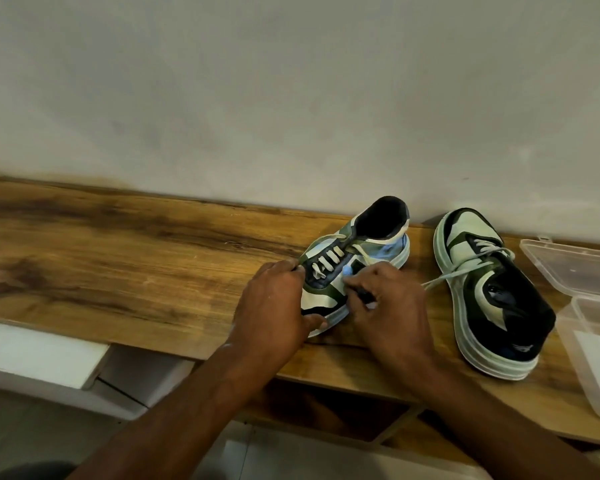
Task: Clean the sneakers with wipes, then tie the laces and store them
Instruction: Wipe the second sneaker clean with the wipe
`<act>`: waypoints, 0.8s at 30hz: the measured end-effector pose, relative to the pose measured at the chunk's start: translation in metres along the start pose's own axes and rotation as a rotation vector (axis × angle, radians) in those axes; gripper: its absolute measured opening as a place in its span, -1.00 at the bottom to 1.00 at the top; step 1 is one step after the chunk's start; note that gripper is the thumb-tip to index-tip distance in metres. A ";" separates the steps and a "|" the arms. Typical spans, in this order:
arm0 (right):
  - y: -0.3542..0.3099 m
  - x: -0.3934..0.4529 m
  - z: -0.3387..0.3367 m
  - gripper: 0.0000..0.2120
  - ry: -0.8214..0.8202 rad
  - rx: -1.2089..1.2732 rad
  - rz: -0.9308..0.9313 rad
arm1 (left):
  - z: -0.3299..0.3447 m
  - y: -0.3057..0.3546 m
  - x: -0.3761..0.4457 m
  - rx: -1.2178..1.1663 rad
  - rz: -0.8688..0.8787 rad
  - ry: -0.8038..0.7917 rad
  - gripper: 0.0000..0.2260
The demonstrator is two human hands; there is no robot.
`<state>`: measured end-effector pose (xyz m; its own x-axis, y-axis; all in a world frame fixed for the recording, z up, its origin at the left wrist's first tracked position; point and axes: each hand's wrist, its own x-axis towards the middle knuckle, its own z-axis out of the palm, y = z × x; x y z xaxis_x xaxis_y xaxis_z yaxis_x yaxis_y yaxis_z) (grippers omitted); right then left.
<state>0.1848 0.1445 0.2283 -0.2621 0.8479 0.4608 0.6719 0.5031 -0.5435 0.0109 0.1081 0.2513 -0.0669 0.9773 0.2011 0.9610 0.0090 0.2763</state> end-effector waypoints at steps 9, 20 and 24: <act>0.013 0.028 -0.008 -0.77 0.053 -0.062 0.017 | 0.001 0.004 0.000 -0.002 -0.005 -0.004 -0.28; -0.004 0.029 -0.002 -0.72 -0.184 -0.172 -0.094 | 0.003 0.000 0.000 0.001 0.006 0.010 -0.33; 0.011 0.040 -0.015 -0.74 -0.053 -0.188 0.029 | 0.004 0.000 -0.001 -0.008 0.008 -0.005 -0.30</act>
<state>0.1920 0.1819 0.2512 -0.2736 0.8718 0.4064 0.7962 0.4423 -0.4128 0.0121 0.1083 0.2479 -0.0578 0.9784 0.1987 0.9594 -0.0007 0.2821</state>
